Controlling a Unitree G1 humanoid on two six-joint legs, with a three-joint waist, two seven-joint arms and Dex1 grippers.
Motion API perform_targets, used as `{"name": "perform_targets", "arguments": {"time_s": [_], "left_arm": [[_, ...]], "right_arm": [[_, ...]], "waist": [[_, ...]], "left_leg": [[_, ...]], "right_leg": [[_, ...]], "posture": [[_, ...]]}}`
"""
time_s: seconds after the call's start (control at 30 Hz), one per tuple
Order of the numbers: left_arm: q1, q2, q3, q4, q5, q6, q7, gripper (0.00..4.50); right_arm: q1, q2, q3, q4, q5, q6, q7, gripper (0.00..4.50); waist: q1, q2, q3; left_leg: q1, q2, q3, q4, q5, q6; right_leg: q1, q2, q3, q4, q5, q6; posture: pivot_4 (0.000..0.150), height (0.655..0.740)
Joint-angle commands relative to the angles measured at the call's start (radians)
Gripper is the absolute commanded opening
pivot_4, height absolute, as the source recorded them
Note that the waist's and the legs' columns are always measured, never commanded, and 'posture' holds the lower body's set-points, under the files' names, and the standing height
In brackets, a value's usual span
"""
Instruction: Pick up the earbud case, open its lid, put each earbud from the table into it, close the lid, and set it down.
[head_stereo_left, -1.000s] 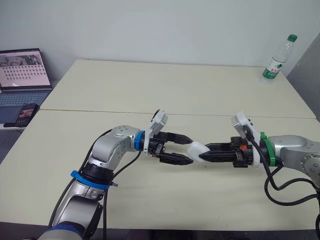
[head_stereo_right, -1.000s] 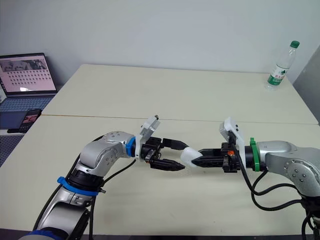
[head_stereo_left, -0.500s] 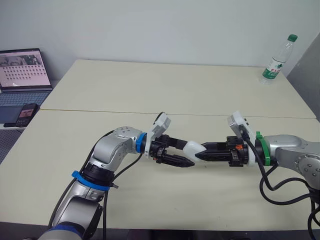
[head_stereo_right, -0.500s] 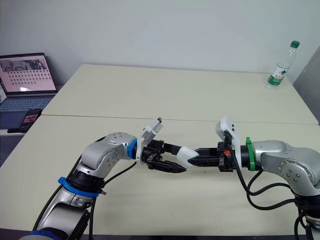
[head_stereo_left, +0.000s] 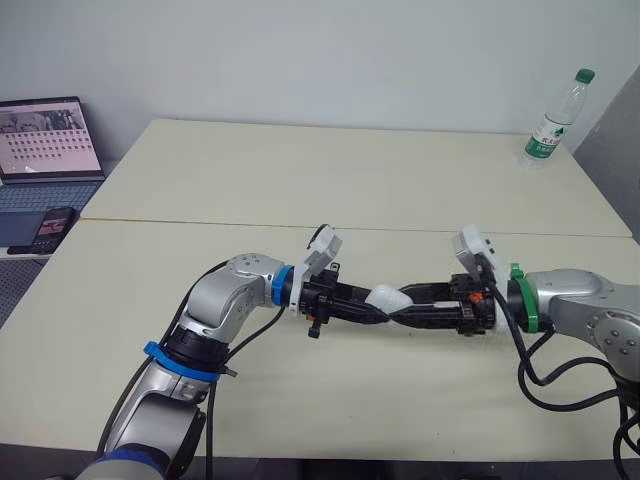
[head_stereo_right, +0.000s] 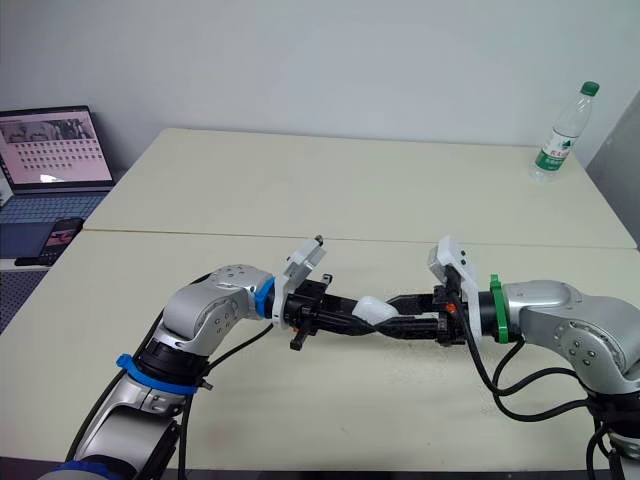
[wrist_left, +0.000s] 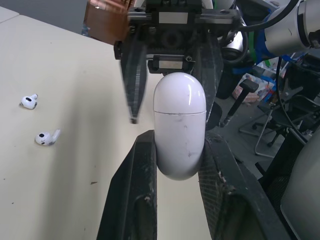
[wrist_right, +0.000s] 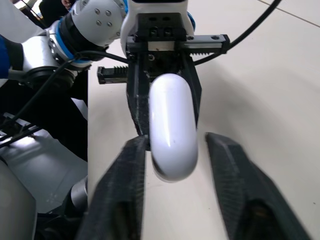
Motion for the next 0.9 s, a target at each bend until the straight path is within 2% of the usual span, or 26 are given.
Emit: {"name": "perform_targets", "arguments": {"time_s": [0.03,0.13,0.17,0.9], "left_arm": [[0.0,-0.001,0.007,-0.012,-0.003,-0.016,-0.001,0.74],[0.002,-0.001,0.007,-0.009,0.001,-0.018,0.002,0.74],[0.002,-0.001,0.006,-0.007,0.003,-0.02,0.003,0.74],[0.023,-0.004,-0.013,0.008,0.045,-0.059,-0.015,0.74]], "right_arm": [[-0.004,0.012,-0.026,-0.032,-0.016,-0.014,-0.014,3.26],[-0.007,0.014,-0.04,-0.029,-0.014,-0.006,-0.018,4.29],[-0.008,0.015,-0.045,-0.027,-0.013,-0.002,-0.022,4.5],[-0.057,0.052,-0.086,0.073,-0.061,0.06,-0.153,4.5]], "waist": [[0.0,0.0,0.0],[0.0,0.0,0.0],[0.0,0.0,0.0],[0.0,0.0,0.0]], "left_leg": [[0.0,0.0,0.0,0.0,0.0,0.0],[0.0,0.0,0.0,0.0,0.0,0.0],[0.0,0.0,0.0,0.0,0.0,0.0],[0.0,0.0,0.0,0.0,0.0,0.0]], "right_leg": [[0.0,0.0,0.0,0.0,0.0,0.0],[0.0,0.0,0.0,0.0,0.0,0.0],[0.0,0.0,0.0,0.0,0.0,0.0],[0.0,0.0,0.0,0.001,0.0,0.0]], "posture": [[0.15,0.7362],[0.15,0.7362],[0.15,0.7362],[0.15,0.7362]]}}
